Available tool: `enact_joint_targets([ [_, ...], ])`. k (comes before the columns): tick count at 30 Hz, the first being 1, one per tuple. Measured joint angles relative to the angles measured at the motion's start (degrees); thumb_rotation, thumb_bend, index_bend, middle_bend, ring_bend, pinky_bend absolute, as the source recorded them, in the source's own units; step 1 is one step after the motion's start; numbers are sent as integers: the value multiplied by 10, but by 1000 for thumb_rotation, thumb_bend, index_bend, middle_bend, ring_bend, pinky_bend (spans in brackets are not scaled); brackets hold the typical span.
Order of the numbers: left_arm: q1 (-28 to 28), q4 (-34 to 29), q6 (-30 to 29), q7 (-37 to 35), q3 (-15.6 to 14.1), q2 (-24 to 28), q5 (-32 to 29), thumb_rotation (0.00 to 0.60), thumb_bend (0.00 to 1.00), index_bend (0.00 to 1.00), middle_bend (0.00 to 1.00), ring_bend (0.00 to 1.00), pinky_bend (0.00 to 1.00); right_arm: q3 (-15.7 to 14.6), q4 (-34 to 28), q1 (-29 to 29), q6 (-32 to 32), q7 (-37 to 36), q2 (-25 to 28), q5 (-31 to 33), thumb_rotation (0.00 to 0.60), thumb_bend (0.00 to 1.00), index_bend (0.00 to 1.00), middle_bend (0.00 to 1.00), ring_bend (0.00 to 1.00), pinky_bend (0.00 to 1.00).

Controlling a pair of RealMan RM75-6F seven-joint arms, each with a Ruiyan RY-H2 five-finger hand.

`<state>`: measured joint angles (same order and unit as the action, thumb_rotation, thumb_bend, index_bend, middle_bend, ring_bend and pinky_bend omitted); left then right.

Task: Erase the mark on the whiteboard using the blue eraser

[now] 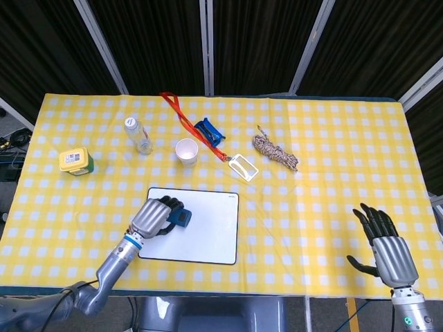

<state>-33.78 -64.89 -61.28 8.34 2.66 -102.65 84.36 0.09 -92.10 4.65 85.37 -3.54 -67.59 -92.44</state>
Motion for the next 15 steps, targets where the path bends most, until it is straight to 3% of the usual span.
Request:
enact_joint_targets([
  [15, 58, 32, -76, -123, -2, 84, 0, 600, 651, 789, 610, 578, 530, -1, -2, -1, 2, 6, -1, -3, 600, 72, 6, 0, 0, 0],
])
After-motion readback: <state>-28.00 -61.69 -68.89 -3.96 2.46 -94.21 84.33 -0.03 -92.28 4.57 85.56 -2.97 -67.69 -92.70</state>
